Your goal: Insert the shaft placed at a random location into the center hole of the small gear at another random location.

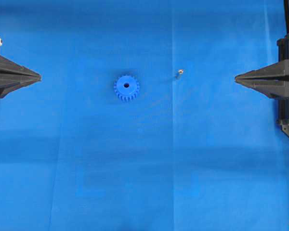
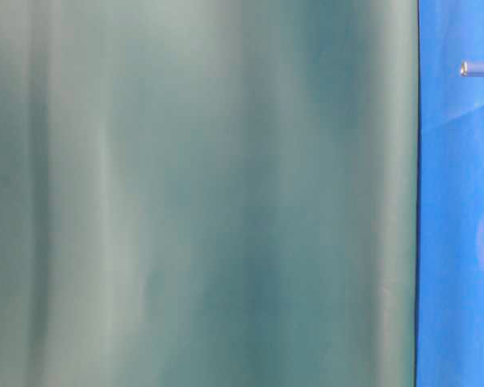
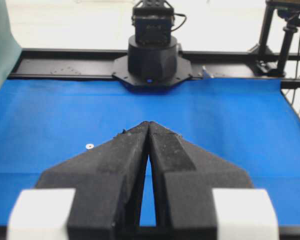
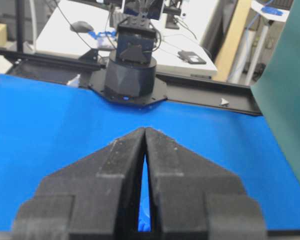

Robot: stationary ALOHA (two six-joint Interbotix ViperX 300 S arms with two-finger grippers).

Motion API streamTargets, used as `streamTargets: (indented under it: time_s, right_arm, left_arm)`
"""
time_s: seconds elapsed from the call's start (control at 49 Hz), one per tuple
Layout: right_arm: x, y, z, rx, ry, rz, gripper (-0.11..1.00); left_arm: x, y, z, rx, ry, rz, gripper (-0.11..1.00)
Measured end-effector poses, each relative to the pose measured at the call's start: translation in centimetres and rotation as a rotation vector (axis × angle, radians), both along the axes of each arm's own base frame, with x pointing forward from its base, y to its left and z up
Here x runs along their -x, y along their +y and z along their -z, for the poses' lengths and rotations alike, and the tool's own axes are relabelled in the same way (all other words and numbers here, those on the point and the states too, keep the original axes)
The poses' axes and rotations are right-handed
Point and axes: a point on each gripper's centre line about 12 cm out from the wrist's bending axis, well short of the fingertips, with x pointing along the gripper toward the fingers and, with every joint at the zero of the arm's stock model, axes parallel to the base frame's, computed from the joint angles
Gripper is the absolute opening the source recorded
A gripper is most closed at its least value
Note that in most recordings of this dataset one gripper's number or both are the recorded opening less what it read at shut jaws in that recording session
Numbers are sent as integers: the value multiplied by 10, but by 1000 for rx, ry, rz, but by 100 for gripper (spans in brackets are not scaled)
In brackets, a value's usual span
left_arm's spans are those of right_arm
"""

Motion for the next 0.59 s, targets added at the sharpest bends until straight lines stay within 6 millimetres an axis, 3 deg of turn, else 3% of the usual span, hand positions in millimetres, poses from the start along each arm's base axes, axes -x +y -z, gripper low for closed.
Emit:
streamTargets:
  time_s: [0.122, 0.592]
  right_arm:
    - [-1, 0, 3, 9, 25, -1, -6]
    - [-8, -5, 14, 3, 86, 26, -2]
  left_arm:
    - [1, 0, 0, 8, 6, 1, 0]
    - [3, 2, 0, 8, 14, -12, 0]
